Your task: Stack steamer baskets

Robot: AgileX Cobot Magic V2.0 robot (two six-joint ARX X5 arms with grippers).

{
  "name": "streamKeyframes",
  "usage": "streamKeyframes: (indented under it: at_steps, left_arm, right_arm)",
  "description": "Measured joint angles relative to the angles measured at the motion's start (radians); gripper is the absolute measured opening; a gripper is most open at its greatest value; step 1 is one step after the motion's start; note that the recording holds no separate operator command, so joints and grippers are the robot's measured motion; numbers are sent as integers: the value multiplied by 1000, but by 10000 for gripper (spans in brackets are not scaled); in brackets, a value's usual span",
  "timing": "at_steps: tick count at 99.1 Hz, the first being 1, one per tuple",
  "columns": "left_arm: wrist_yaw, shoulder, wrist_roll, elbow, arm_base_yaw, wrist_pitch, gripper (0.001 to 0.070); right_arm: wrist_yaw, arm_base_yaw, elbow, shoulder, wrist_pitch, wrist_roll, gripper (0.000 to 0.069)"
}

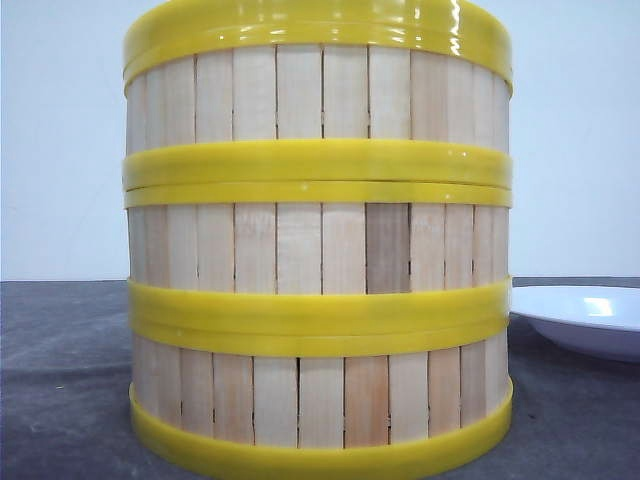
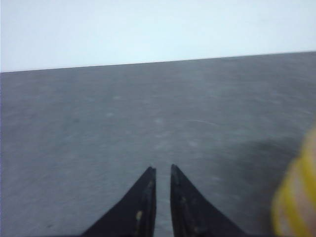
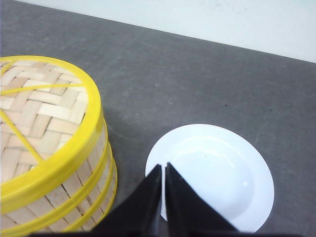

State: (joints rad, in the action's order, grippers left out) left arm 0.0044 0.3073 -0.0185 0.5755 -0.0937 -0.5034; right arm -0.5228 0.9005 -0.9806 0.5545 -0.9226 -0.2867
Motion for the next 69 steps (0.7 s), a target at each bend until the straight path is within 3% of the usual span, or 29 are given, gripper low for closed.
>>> streamKeyframes:
  at_steps: [25,69]
  left_arm:
    - [-2,-130,4,-270,105,205,25]
    - [-6,-272,5,-511,113,240,25]
  right_arm:
    - [0,0,0,0,0,0,4]
    - [0,0,0,0,0,0,4]
